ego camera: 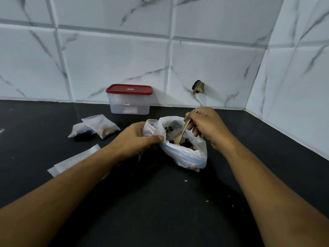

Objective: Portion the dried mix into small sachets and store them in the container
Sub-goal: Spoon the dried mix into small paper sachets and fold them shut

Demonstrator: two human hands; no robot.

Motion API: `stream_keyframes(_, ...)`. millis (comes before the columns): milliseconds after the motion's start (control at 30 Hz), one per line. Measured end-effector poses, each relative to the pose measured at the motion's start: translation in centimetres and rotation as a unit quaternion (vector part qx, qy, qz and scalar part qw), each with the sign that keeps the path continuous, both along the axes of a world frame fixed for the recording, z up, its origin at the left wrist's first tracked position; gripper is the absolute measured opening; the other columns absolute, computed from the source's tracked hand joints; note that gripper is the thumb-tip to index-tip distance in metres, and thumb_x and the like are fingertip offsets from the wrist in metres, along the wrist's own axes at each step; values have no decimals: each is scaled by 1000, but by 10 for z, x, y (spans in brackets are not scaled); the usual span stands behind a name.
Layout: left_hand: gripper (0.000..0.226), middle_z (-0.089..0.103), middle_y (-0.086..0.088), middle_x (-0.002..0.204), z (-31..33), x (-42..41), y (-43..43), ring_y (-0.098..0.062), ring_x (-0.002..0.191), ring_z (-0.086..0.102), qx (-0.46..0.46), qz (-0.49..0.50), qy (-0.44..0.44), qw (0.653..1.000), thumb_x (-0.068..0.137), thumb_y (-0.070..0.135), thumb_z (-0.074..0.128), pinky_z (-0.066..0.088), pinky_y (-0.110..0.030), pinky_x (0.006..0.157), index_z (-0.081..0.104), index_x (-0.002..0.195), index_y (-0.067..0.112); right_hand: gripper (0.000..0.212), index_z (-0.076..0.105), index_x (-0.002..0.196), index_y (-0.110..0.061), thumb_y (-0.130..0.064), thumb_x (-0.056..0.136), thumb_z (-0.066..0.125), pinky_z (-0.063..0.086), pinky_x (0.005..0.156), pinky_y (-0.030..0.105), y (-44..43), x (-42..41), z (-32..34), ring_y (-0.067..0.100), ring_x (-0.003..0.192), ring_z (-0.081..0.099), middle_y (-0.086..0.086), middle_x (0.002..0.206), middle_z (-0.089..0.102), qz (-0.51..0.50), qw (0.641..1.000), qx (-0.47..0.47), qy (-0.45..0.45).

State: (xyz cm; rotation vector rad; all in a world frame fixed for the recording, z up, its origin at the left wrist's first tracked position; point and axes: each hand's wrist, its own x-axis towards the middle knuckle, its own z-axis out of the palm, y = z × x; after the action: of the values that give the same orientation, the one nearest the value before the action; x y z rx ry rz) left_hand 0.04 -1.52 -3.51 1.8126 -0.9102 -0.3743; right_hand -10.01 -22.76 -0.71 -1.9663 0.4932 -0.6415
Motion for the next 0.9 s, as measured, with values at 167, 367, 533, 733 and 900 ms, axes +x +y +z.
stream_keyframes(167, 27, 79, -3, 107, -2, 0, -1, -23, 105, 74, -48, -15, 36, 998, 94, 18, 74, 56, -45, 102, 70, 120, 21, 21, 74, 95, -2, -16, 95, 58, 27, 43, 21, -1, 0, -3, 12, 43, 45, 6, 67, 72, 10, 996, 77, 45)
stream_keyframes(367, 30, 78, -3, 112, -2, -1, -2, -20, 106, 75, -71, -33, 57, 995, 93, 13, 73, 57, -40, 100, 69, 123, 14, 22, 69, 85, -6, -16, 98, 54, 23, 41, 20, -7, 3, -6, 12, 41, 43, 5, 61, 68, -12, 984, 175, 39)
stream_keyframes(533, 30, 79, 0, 111, -2, -2, -1, -17, 106, 75, -69, -37, 59, 995, 93, 12, 74, 59, -32, 96, 67, 123, 15, 21, 68, 84, -8, -16, 98, 55, 24, 42, 20, -10, 4, -8, 11, 41, 44, 4, 61, 67, -4, 978, 203, 46)
stream_keyframes(733, 26, 79, 2, 110, -1, -3, -1, -16, 105, 74, -60, -33, 35, 997, 94, 18, 74, 57, -41, 101, 70, 120, 20, 23, 67, 82, -9, -16, 98, 53, 26, 38, 19, -14, 5, -10, 11, 42, 44, 1, 57, 64, -24, 969, 243, 34)
stream_keyframes(900, 28, 79, 5, 108, 0, -2, -2, -13, 103, 75, -71, -20, 35, 997, 93, 19, 75, 57, -37, 99, 69, 119, 23, 24, 66, 82, -12, -19, 99, 51, 27, 35, 18, -17, 6, -9, 9, 41, 44, -1, 56, 62, -30, 961, 273, 31)
